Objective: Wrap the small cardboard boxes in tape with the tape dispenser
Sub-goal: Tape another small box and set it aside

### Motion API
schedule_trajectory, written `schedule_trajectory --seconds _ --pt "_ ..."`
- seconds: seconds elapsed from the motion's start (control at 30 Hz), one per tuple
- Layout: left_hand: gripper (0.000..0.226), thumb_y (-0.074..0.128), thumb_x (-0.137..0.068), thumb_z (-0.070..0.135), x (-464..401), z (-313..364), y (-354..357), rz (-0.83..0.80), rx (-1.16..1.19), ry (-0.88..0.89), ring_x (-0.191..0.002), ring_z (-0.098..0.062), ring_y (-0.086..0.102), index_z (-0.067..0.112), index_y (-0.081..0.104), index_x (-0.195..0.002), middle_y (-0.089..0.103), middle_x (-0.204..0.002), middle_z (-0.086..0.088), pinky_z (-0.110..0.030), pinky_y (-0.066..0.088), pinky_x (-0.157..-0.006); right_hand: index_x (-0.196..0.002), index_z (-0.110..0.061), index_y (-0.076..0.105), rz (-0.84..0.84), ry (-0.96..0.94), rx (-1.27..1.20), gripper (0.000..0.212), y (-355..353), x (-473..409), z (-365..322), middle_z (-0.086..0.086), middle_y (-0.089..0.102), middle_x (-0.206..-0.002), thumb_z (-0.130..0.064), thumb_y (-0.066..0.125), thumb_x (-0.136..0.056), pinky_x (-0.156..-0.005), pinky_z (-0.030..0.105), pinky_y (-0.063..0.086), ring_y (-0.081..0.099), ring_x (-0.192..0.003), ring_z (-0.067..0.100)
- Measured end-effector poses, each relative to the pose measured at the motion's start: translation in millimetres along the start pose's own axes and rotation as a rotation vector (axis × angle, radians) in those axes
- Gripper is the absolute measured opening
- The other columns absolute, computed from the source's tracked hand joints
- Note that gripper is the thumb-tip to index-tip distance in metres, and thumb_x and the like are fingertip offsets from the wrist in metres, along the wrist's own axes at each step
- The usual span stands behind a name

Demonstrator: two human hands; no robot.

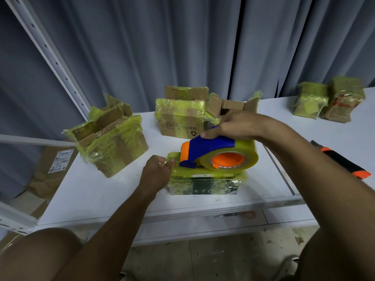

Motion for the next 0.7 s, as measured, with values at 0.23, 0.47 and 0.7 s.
schedule_trajectory --seconds 0.23,0.47,0.7 --pt "0.022 0.063 -0.093 0.038 -5 6 0 0.003 -0.077 0.063 -0.097 -0.024 0.060 0.019 0.053 -0.093 0.061 -0.098 -0.003 -0.042 0.053 -0.088 -0.069 -0.029 0.061 0.000 0.030 0.009 0.036 -13 12 6 -0.009 0.065 -0.071 -0.060 0.070 -0.085 -0.062 0.026 0.042 0.064 -0.073 0.011" --pt "0.025 0.061 -0.094 0.039 -7 12 -2 0.009 -0.195 0.129 -0.099 -0.026 0.060 0.015 0.054 -0.099 0.063 -0.101 -0.005 -0.042 0.051 -0.087 -0.079 -0.027 0.065 0.010 0.081 0.014 0.038 -12 16 15 -0.005 0.069 -0.084 -0.065 0.069 -0.083 -0.071 0.030 0.050 0.069 -0.083 0.016" --pt "0.045 0.055 -0.098 0.036 14 27 -5 0.175 -0.412 0.450 -0.127 -0.031 0.051 0.014 0.045 -0.137 0.055 -0.137 -0.010 -0.042 0.045 -0.100 -0.081 -0.021 0.070 0.068 0.078 0.021 0.039 -1 5 8 0.000 0.071 -0.084 -0.060 0.068 -0.083 -0.070 0.032 0.053 0.067 -0.082 0.019"
Point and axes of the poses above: each hand's wrist, its own x-axis away from the middle knuckle, its own y-axis out of the palm, z = x × y, the point moved 7 cm from there along -x, towards the middle knuckle
